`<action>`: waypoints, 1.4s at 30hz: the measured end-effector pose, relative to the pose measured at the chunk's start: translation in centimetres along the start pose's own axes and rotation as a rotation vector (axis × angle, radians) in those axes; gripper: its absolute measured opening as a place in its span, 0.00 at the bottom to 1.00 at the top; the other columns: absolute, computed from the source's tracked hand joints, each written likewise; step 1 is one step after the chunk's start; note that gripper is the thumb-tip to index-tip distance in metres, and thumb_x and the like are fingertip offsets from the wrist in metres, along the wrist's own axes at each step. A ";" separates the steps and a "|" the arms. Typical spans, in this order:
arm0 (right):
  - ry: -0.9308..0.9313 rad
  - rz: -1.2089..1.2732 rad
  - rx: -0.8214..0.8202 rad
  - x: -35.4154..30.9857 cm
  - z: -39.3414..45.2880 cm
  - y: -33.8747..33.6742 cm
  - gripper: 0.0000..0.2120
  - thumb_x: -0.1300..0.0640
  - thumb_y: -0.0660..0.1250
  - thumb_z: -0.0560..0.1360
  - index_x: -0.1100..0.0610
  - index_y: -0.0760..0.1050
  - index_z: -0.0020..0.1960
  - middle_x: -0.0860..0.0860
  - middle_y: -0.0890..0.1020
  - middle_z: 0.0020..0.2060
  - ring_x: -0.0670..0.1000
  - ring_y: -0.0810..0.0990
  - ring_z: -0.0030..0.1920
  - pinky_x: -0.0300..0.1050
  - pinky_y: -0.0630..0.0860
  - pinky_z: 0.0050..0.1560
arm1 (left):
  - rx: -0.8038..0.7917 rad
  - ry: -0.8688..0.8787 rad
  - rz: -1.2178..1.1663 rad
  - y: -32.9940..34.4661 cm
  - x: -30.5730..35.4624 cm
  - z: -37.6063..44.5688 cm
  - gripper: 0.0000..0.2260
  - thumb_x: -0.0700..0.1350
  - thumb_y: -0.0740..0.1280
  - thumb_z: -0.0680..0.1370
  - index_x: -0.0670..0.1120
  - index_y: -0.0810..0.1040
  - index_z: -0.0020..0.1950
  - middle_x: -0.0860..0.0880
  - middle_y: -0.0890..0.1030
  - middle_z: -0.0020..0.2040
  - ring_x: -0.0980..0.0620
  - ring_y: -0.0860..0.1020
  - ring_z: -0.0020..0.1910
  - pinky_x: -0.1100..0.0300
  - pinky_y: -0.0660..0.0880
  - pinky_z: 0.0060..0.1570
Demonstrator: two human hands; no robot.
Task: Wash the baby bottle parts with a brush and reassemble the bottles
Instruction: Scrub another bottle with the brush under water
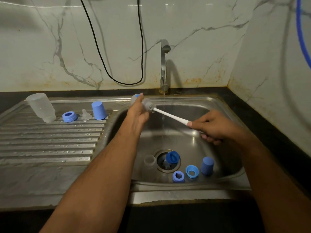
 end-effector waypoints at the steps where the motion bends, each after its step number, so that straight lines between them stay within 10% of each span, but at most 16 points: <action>1: 0.039 0.056 -0.024 0.2 -0.3 -0.2 0.15 0.47 0.70 0.78 0.60 0.83 0.46 0.54 0.76 0.27 0.47 0.69 0.23 0.39 0.65 0.21 | 0.007 0.013 -0.031 -0.1 0.3 0.1 0.22 0.44 0.73 0.77 0.40 0.70 0.66 0.42 0.78 0.48 0.48 0.80 0.42 0.51 0.83 0.43; 6: 0.043 0.102 -0.037 -0.4 -0.5 1.1 0.15 0.48 0.69 0.80 0.60 0.82 0.52 0.53 0.75 0.28 0.46 0.67 0.23 0.38 0.64 0.20 | -0.031 0.041 -0.034 0.9 -0.3 -0.5 0.24 0.45 0.73 0.77 0.41 0.69 0.69 0.40 0.79 0.52 0.49 0.81 0.43 0.55 0.82 0.37; 16: 0.011 0.119 -0.027 -1.0 -0.6 1.1 0.13 0.48 0.69 0.80 0.59 0.83 0.51 0.53 0.75 0.27 0.46 0.68 0.22 0.38 0.64 0.21 | -0.050 0.114 -0.046 0.9 0.4 0.0 0.16 0.45 0.70 0.79 0.39 0.71 0.62 0.41 0.77 0.49 0.50 0.79 0.42 0.53 0.79 0.60; 22: 0.070 0.112 -0.062 0.1 -0.9 -0.8 0.13 0.48 0.70 0.79 0.58 0.83 0.49 0.52 0.75 0.25 0.46 0.68 0.22 0.38 0.64 0.20 | 0.037 0.148 -0.084 -0.4 1.9 0.1 0.23 0.47 0.71 0.79 0.40 0.68 0.69 0.42 0.79 0.51 0.50 0.82 0.42 0.57 0.82 0.38; 29: 0.026 0.123 -0.013 -0.5 -0.4 0.2 0.12 0.49 0.69 0.79 0.57 0.83 0.51 0.53 0.75 0.27 0.46 0.68 0.22 0.38 0.64 0.21 | -0.056 0.107 0.065 1.0 0.2 -0.4 0.22 0.46 0.70 0.80 0.39 0.70 0.70 0.41 0.79 0.56 0.48 0.81 0.46 0.49 0.81 0.57; 35: 0.067 0.065 -0.051 0.2 -0.8 -0.6 0.12 0.48 0.71 0.78 0.58 0.84 0.49 0.52 0.75 0.24 0.47 0.68 0.22 0.39 0.64 0.21 | -0.040 0.117 0.071 -0.7 1.2 0.0 0.20 0.33 0.60 0.81 0.41 0.68 0.74 0.36 0.75 0.63 0.38 0.80 0.54 0.42 0.80 0.49; 39: 0.109 0.109 -0.081 0.8 -0.8 -1.0 0.14 0.47 0.71 0.78 0.58 0.84 0.49 0.52 0.75 0.26 0.47 0.67 0.22 0.38 0.63 0.21 | -0.073 0.152 -0.024 -0.8 2.6 0.5 0.14 0.30 0.57 0.82 0.41 0.73 0.64 0.35 0.75 0.56 0.39 0.79 0.50 0.38 0.73 0.65; 42: 0.090 0.075 -0.044 0.6 -0.6 -0.7 0.15 0.47 0.71 0.78 0.60 0.84 0.49 0.52 0.75 0.25 0.47 0.68 0.22 0.38 0.64 0.21 | -0.160 0.102 -0.016 0.3 1.7 -0.4 0.06 0.36 0.60 0.82 0.41 0.75 0.57 0.41 0.76 0.49 0.46 0.78 0.43 0.49 0.78 0.55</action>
Point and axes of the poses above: each hand's wrist, its own z-axis towards the middle knuckle, its own y-axis out of the palm, x = y × z, the point moved 9 cm from there along z, towards the middle knuckle
